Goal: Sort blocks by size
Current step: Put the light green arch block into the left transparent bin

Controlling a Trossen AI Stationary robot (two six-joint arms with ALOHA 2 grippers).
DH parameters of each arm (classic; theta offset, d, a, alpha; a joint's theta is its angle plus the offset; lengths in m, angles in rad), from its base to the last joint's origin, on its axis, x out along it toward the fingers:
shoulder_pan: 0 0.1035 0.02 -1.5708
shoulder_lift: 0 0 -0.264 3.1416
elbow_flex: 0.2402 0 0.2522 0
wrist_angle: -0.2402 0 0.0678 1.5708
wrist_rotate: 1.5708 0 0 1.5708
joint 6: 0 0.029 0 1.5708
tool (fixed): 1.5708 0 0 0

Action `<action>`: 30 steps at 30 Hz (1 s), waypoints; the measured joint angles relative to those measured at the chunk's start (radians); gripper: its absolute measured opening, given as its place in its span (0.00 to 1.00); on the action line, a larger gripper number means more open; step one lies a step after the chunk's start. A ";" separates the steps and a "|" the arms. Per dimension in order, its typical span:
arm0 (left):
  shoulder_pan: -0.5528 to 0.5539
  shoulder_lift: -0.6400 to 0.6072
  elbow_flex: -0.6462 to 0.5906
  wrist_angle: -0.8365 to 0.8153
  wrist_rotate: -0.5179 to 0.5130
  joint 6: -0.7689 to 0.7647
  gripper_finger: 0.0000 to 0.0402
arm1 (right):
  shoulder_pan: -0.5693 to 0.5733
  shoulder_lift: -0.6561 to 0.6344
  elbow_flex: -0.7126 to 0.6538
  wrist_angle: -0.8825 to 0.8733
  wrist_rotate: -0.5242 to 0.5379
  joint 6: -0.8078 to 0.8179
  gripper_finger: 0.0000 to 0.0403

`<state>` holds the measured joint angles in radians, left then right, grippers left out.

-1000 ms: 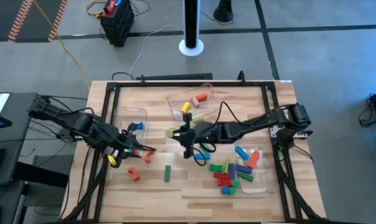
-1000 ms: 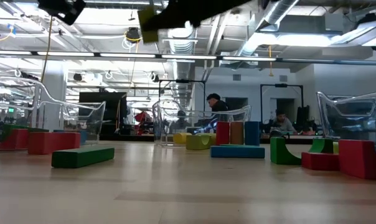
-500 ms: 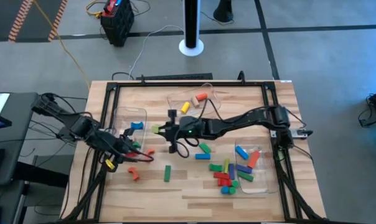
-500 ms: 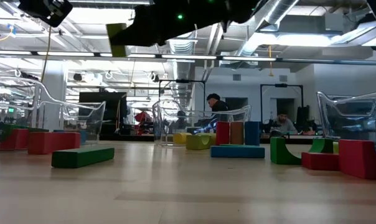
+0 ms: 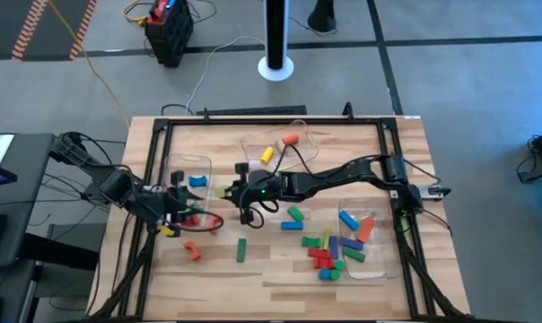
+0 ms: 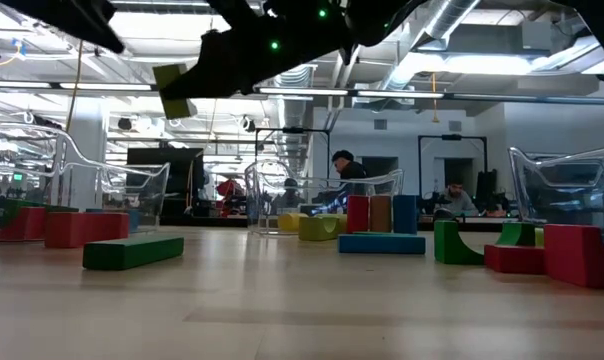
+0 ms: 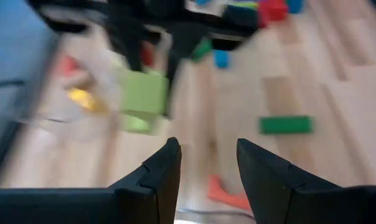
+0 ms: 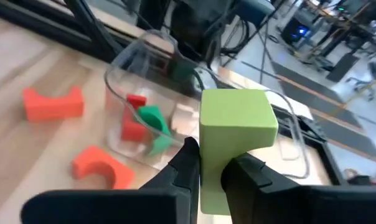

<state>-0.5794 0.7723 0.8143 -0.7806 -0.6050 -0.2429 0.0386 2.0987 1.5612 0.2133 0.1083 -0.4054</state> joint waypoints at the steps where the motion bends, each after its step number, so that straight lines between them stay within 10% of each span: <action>1: -0.005 0.000 0.000 0.009 -0.040 0.018 0.38 | 0.001 0.000 0.000 0.003 -0.028 0.017 0.20; 30: -0.015 0.163 0.000 0.413 -0.233 0.349 0.53 | 0.031 -0.047 0.000 0.063 -0.156 0.064 0.20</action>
<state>-0.5945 0.9351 0.8146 -0.3677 -0.8382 0.1058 0.0700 2.0521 1.5612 0.2765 -0.0475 -0.3413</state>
